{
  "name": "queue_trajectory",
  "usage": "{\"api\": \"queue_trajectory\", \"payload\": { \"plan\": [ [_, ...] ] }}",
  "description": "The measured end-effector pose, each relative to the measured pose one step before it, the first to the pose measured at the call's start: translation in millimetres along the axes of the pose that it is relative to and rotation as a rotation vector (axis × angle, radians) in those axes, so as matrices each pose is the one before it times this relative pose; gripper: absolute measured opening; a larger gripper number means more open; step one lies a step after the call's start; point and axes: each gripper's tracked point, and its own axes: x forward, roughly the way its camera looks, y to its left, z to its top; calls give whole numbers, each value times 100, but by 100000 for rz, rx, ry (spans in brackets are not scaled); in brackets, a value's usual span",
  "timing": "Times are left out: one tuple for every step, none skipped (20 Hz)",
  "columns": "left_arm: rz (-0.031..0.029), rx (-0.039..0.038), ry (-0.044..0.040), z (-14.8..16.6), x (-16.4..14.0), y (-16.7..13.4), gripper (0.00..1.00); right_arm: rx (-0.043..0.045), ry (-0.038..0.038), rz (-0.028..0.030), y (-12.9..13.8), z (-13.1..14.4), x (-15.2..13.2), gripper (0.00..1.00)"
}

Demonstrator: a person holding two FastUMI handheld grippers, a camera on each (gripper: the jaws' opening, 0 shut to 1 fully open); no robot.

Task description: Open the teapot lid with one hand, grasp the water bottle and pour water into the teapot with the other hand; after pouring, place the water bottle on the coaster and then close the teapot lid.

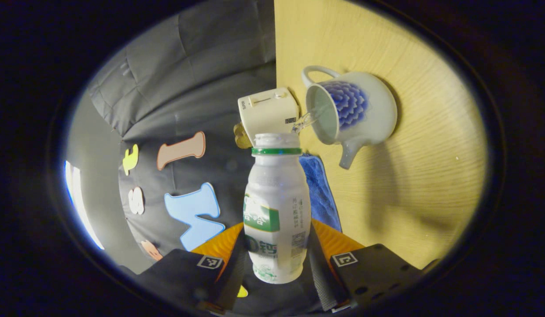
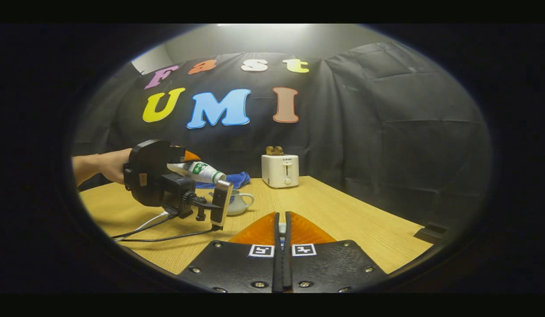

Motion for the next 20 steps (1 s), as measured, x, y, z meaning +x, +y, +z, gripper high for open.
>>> {"api": "queue_trajectory", "payload": {
  "plan": [
    [-101,698,130,9,79,2,75,204,-18,77,-46,-77,-59,0],
    [-152,855,-102,-36,-11,137,75,108,-170,-76,-54,77,-104,0],
    [67,1061,-177,265,-75,50,75,-79,-119,-92,13,4,16,0],
    [150,1012,-99,141,-167,142,75,77,-120,-31,-35,63,-58,0],
    [250,737,-134,188,-39,98,75,155,42,-12,-64,-63,18,0],
    [-125,468,-148,-129,12,26,75,134,31,-36,-92,15,-33,0],
    [-256,499,-6,149,65,-52,75,98,48,8,-19,-40,-47,0],
    [333,913,-208,90,-154,221,75,62,-55,-63,-58,66,-68,0],
    [63,950,51,104,23,-15,75,127,-130,-13,-75,16,15,0],
    [-163,885,-123,-3,-15,27,75,163,-195,50,-2,96,-47,0],
    [17,883,-148,178,-31,51,75,145,-53,-39,-48,-88,-19,0],
    [108,997,-139,-88,-170,172,75,180,-42,73,-43,80,-4,0],
    [-263,677,-76,74,22,9,75,175,-53,19,-17,-103,-80,0],
    [61,628,-302,-32,82,109,79,-6,278,-139,-51,40,-77,0],
    [45,861,-16,-6,41,-17,75,-91,141,-164,-162,-106,9,0],
    [3,829,-207,-73,-3,127,75,-150,-186,-369,-157,115,-147,0],
    [-308,1017,-75,26,78,-44,75,-108,-282,-367,-111,150,-84,0],
    [-21,1078,-203,-103,-32,171,75,20,-240,-114,25,16,-131,0],
    [151,1336,-83,17,-21,69,75,28,-60,38,108,101,-87,0],
    [304,1242,-273,107,-48,139,75,5,14,177,90,49,-54,0]
  ]
}}
